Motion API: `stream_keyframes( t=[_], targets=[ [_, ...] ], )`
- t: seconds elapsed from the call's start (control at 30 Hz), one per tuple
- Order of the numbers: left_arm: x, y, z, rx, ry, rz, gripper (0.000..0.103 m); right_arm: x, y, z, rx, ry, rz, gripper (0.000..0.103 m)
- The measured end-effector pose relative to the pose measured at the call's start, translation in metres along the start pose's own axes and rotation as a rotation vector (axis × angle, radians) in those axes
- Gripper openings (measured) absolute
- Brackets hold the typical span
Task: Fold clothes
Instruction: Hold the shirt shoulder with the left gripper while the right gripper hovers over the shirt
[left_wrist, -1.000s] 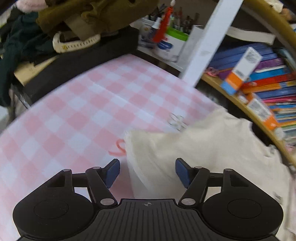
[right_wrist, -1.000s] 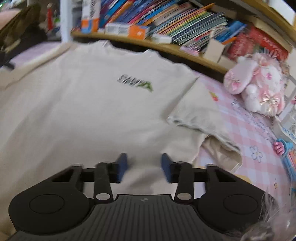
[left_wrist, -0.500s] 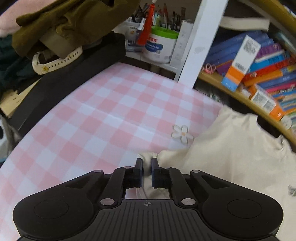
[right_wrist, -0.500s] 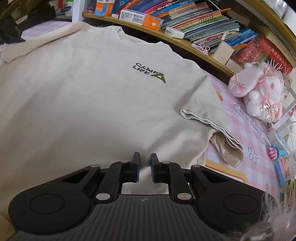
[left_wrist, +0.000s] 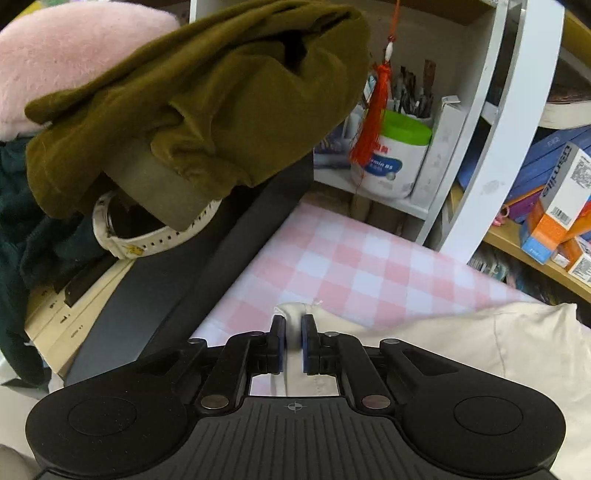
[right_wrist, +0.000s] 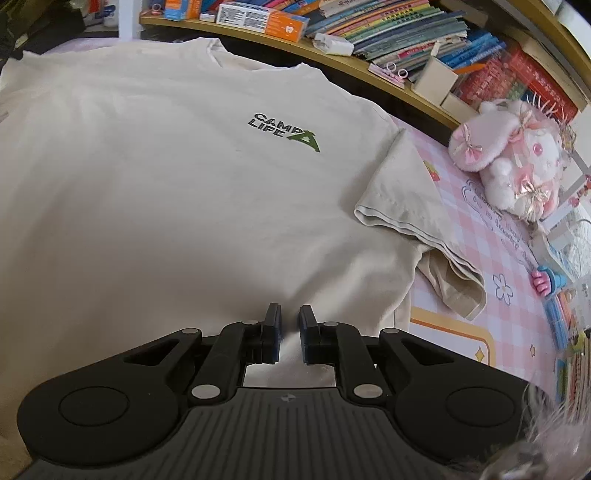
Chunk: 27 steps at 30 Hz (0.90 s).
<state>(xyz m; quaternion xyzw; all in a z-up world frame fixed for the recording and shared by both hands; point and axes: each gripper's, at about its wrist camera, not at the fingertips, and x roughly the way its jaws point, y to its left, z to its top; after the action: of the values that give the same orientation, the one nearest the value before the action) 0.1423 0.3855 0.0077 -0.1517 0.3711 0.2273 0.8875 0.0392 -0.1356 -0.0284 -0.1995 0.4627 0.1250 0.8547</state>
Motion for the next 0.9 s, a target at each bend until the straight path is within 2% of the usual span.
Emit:
stream_keyframes(
  t=[0.1, 0.33, 0.43, 0.5, 0.63, 0.67, 0.73, 0.8, 0.9],
  targets=[
    [0.008, 0.001, 0.001, 0.007, 0.019, 0.035, 0.007, 0.001, -0.002, 0.001, 0.025, 0.005, -0.001, 0.011],
    [0.016, 0.0, 0.012, 0.036, 0.003, 0.069, 0.008, 0.004, 0.001, 0.008, 0.064, 0.021, 0.013, 0.011],
    [0.021, -0.004, 0.013, 0.065, 0.04, 0.067, 0.015, 0.004, 0.006, 0.01, 0.046, 0.013, 0.01, 0.011],
    [0.013, -0.009, 0.009, 0.109, 0.011, 0.06, 0.016, 0.004, 0.005, 0.008, 0.045, 0.004, 0.016, 0.011],
    [-0.024, -0.026, -0.008, 0.176, -0.08, 0.072, 0.035, 0.003, 0.0, 0.004, 0.051, -0.015, 0.042, 0.011],
    [-0.035, -0.033, -0.016, 0.192, -0.096, 0.058, 0.038, 0.004, -0.001, 0.004, 0.049, -0.021, 0.047, 0.011],
    [-0.06, -0.05, -0.037, 0.218, -0.122, 0.01, 0.053, 0.004, -0.002, 0.003, 0.039, -0.033, 0.054, 0.011],
    [-0.086, -0.07, -0.066, 0.235, -0.143, -0.043, 0.061, 0.004, -0.003, 0.001, 0.023, -0.045, 0.06, 0.011],
    [-0.136, -0.105, -0.109, 0.272, -0.167, -0.099, 0.065, 0.004, -0.005, -0.001, -0.006, -0.07, 0.088, 0.011]
  ],
)
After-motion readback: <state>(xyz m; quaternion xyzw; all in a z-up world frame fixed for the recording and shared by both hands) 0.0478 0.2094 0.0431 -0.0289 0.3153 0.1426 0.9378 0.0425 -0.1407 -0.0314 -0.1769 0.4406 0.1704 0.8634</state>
